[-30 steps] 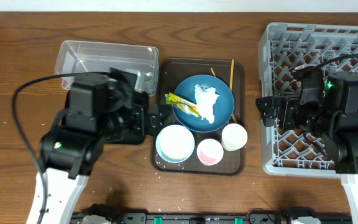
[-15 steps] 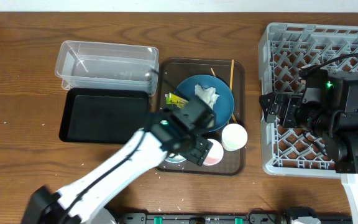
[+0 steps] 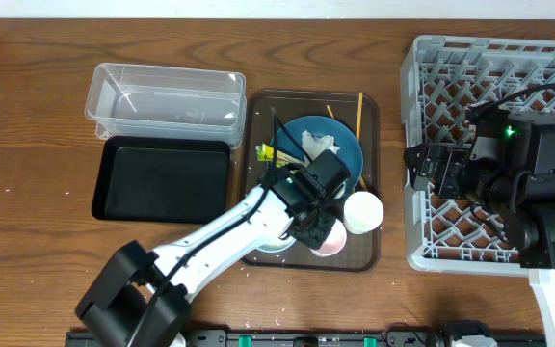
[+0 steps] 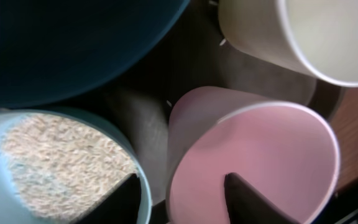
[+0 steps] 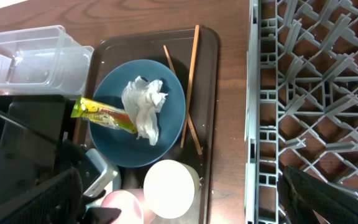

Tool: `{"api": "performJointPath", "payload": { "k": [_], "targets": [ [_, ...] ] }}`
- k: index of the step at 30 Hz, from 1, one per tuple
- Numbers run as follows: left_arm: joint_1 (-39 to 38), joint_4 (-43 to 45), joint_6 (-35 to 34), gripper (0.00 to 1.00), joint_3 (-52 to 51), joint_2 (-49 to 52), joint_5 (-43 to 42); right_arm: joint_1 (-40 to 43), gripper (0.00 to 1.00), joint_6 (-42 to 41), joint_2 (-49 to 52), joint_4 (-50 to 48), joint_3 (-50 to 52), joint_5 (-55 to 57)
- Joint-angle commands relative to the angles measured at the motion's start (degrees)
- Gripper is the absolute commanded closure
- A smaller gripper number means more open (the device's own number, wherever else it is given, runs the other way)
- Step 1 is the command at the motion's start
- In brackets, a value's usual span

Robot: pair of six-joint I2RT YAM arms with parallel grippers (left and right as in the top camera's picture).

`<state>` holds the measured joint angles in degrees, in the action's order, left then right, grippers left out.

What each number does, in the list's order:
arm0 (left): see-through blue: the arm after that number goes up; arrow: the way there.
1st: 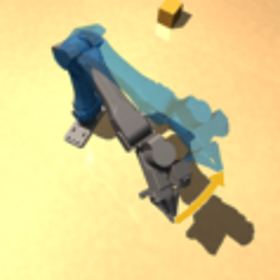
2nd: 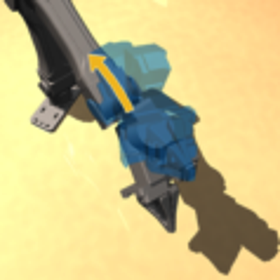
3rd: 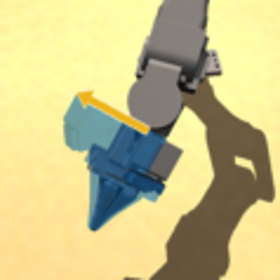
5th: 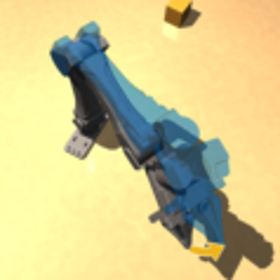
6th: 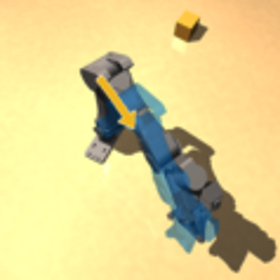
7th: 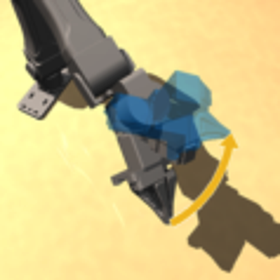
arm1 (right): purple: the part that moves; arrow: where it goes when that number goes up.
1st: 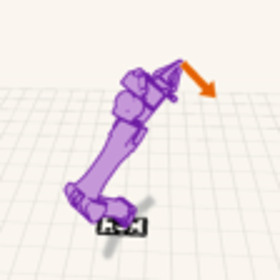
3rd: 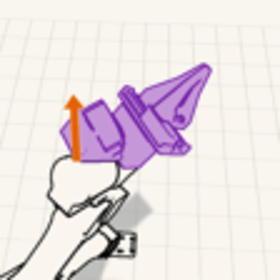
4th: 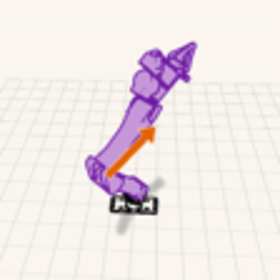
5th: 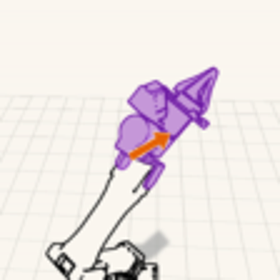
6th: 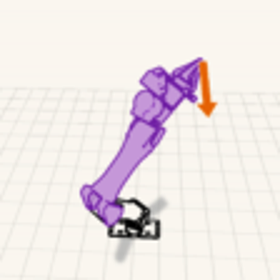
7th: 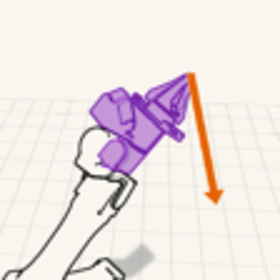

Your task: Sort waste into correct bins and load items into the dishwasher rack

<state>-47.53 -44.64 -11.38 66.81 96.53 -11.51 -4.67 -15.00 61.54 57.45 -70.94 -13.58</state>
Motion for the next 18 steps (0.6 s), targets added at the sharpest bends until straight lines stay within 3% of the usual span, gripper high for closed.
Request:
{"api": "performJointPath", "payload": {
  "k": [1, 3, 9, 13, 18],
  "targets": [
    [-0.1, -0.3, 0.1, 0.78, 0.9, 0.8, -1.1, 0.3, 0.01, -0.9, 0.0, 0.0, -1.1, 0.3],
    [0.2, -1.2, 0.0, 0.93, 1.0, 0.0, -1.2, 0.3, 0.01, -0.8, 0.0, 0.0, -1.1, 0.3],
    [2.9, -7.0, -0.6, 0.94, 5.1, -7.7, -3.9, 0.3, 0.01, -0.8, 0.0, 0.0, -1.1, 0.3],
    [9.1, -8.5, -0.6, 0.94, 6.6, -16.1, -9.2, 0.3, 0.01, -0.8, 0.0, 0.0, -1.1, 0.3],
    [25.7, -5.7, -0.6, 0.94, 6.6, -22.9, -27.3, 0.3, 0.01, 1.2, 0.0, -1.5, -1.1, -6.3]
  ]
}}
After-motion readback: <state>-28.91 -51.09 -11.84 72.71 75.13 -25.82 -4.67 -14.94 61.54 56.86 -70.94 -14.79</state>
